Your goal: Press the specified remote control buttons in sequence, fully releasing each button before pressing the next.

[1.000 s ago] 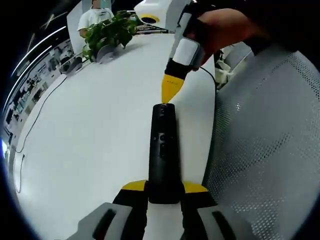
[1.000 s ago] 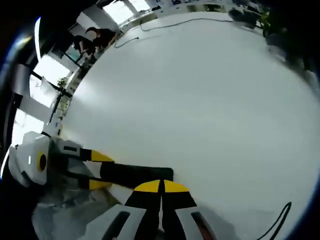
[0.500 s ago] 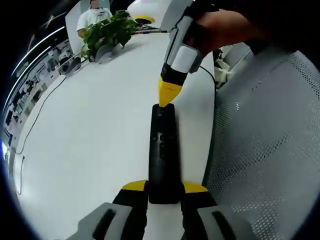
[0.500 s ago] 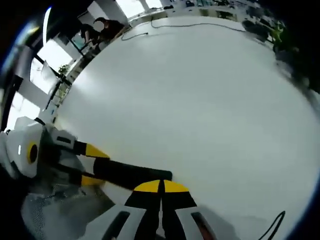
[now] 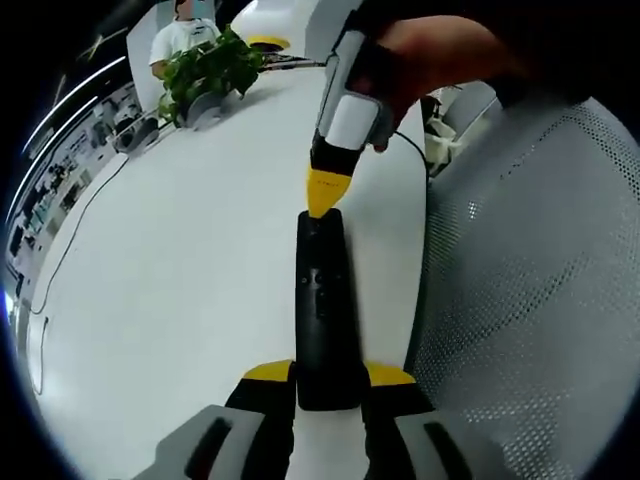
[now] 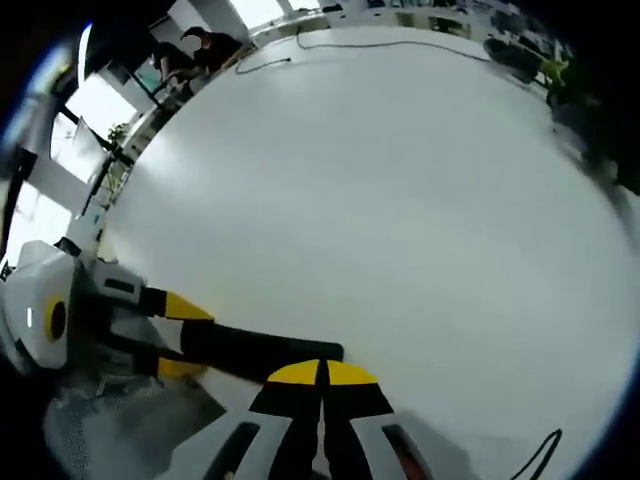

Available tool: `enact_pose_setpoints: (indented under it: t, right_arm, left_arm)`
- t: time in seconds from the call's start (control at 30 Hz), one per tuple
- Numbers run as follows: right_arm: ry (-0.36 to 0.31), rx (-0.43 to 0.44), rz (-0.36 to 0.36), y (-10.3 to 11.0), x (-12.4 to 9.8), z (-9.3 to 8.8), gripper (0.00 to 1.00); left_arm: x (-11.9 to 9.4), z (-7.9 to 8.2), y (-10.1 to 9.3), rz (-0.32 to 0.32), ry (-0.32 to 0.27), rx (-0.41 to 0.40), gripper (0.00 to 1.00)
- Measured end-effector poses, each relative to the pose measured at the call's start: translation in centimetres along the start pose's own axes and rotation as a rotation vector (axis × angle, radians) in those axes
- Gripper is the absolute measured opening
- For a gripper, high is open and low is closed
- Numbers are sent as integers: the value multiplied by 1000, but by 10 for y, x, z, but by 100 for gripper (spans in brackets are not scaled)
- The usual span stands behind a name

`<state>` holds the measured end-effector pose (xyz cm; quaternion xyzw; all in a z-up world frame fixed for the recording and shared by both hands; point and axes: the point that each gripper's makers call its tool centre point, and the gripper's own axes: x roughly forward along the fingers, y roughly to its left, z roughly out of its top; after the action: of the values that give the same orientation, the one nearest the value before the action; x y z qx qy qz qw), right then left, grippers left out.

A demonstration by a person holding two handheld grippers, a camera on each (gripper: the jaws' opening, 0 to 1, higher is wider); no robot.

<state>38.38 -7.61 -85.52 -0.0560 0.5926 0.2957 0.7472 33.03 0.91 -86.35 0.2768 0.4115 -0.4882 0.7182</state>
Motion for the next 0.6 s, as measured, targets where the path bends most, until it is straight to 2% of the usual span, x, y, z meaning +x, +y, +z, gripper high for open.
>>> enact_pose_setpoints:
  t: [0.23,0.4,0.6]
  right_arm:
    - [-6,-34,-21,-1,-1,-1,0]
    - [-29,69,20,-3,-2,-1,0]
    - [-47,84,35,-3,-3,0,0]
  left_arm:
    - [0,0,0,-2,2,1,25]
    - [0,0,0,-2,-7,-1,25]
    - [0,1,0,0,-10,-2,25]
